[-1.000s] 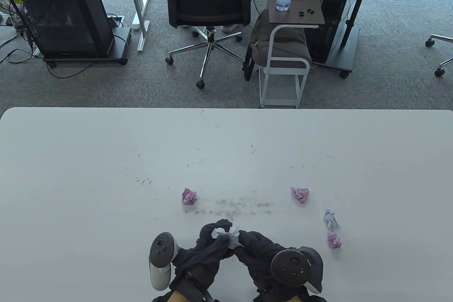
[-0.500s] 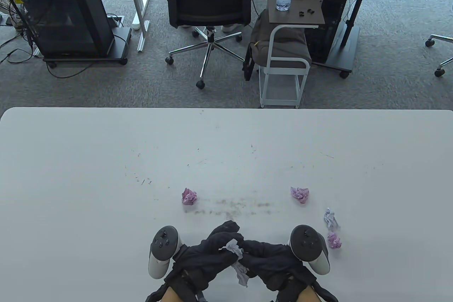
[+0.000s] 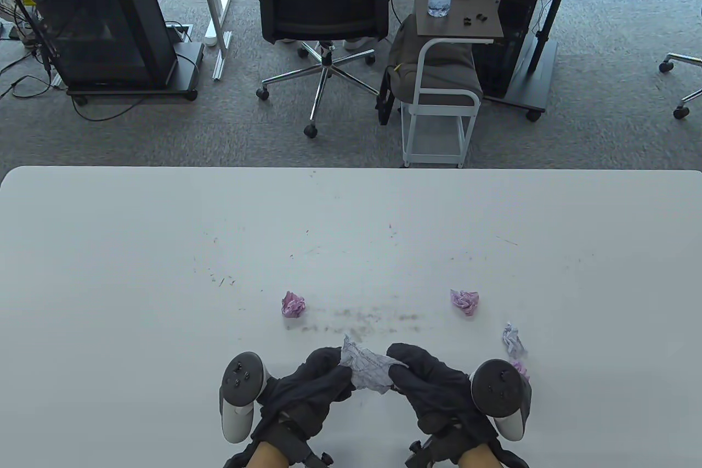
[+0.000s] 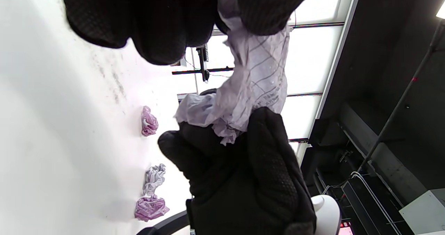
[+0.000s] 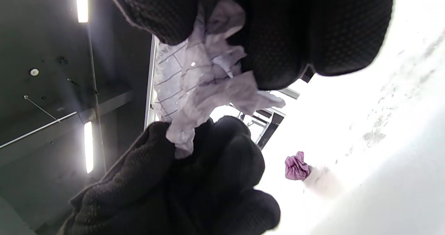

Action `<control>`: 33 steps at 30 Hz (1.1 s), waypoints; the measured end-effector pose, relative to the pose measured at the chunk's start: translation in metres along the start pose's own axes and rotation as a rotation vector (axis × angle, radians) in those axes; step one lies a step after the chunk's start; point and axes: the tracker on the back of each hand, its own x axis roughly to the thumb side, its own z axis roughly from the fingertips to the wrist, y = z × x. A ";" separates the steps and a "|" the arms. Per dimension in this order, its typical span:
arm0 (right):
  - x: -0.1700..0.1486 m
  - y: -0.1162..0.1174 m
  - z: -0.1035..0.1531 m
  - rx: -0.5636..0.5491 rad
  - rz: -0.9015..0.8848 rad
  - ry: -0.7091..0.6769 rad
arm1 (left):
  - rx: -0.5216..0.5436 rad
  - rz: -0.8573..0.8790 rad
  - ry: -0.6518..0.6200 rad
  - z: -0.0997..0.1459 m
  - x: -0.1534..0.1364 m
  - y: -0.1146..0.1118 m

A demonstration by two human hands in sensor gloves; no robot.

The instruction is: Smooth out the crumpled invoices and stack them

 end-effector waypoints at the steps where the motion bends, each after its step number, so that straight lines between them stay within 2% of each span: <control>1: 0.000 -0.002 0.000 -0.011 -0.013 -0.008 | 0.009 -0.012 0.007 0.000 0.000 0.000; 6: 0.003 -0.010 0.002 -0.088 -0.037 -0.050 | 0.019 -0.003 0.043 0.000 -0.005 0.002; 11: 0.011 -0.014 0.003 -0.117 0.109 -0.082 | 0.056 0.056 0.061 0.001 -0.012 0.007; 16: 0.019 -0.015 0.003 -0.069 0.231 -0.125 | -0.008 0.084 -0.001 0.002 -0.010 0.015; 19: 0.025 -0.013 0.003 -0.019 0.250 -0.168 | -0.040 -0.147 -0.027 0.002 -0.002 0.020; 20: 0.028 -0.011 0.003 0.000 0.244 -0.186 | -0.048 -0.175 -0.005 0.002 -0.001 0.022; 25: 0.037 -0.004 0.005 0.031 0.275 -0.247 | -0.138 -0.057 0.025 0.001 -0.001 0.021; 30: 0.038 0.000 0.006 0.045 0.300 -0.250 | -0.083 -0.016 -0.030 0.000 0.004 0.017; 33: 0.034 0.001 0.005 0.052 0.326 -0.220 | 0.015 0.012 -0.104 0.002 0.011 0.018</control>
